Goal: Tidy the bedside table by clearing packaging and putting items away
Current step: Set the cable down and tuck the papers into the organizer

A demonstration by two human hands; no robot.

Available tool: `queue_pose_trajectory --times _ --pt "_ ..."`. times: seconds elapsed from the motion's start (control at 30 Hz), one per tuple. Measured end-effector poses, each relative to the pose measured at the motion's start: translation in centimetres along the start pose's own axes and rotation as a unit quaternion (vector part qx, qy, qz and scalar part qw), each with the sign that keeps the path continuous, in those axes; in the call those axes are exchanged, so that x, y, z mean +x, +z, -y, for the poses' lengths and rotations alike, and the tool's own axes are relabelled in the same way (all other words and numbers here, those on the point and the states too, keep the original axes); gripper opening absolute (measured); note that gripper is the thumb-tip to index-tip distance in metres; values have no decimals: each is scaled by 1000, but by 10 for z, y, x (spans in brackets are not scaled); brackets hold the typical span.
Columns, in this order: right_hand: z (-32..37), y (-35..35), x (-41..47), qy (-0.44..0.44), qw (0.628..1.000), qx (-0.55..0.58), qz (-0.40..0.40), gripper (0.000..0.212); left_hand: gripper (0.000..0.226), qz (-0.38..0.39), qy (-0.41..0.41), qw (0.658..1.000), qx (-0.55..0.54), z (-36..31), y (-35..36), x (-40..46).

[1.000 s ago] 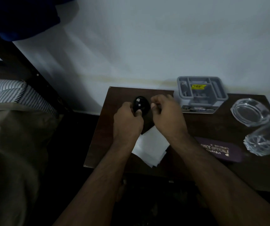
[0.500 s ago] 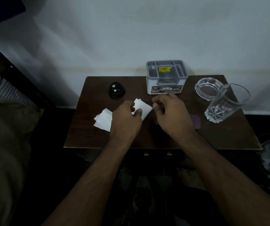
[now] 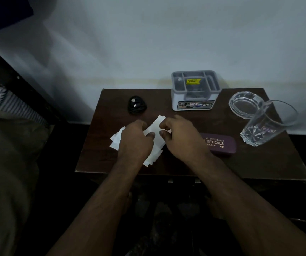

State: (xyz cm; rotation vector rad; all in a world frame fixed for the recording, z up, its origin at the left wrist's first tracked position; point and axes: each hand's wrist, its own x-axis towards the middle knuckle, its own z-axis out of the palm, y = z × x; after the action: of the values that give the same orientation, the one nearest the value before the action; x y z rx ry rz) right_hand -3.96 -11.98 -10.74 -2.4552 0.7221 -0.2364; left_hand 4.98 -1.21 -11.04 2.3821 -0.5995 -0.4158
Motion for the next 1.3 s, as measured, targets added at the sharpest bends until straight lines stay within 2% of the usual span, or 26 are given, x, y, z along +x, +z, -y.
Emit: queue_pose_trajectory --times 0.23,0.33,0.4,0.43,0.47,0.53,0.6,0.7,0.83,0.97,1.07,1.17,1.3 --pt "-4 6 4 17 999 -38 26 27 36 40 6 998 55 1 3 2" --pt "13 19 7 17 995 -62 80 30 38 38 -27 999 7 16 -11 8" --pt "14 19 4 22 991 -82 103 29 18 52 -50 996 -44 16 -11 9" --pt "14 20 4 26 990 -88 107 28 19 64 -63 993 -74 15 -11 9" --pt "13 21 3 29 990 -91 105 26 27 75 -73 990 -93 13 -12 7" --pt "12 23 2 31 990 -95 100 25 22 94 -90 985 -110 11 -11 7" --pt "12 23 2 28 991 -91 98 26 34 103 -95 984 -112 10 -9 8" --pt "12 24 2 33 993 -75 85 26 41 109 -93 983 -113 7 -8 7" --pt "11 23 4 43 996 -61 39 19 15 90 -78 983 -138 4 -8 5" --pt "7 20 9 53 997 21 -50 14 10 68 -61 974 -210 1 -13 6" --pt "4 15 14 80 983 114 -123 26 15 94 -82 943 -309 -5 -22 7" --pt "3 12 18 146 950 241 -136 36 18 108 -96 916 -375 -9 -24 7" --pt "2 13 21 190 905 360 -123 34 5 151 -103 884 -430 -13 -22 7"
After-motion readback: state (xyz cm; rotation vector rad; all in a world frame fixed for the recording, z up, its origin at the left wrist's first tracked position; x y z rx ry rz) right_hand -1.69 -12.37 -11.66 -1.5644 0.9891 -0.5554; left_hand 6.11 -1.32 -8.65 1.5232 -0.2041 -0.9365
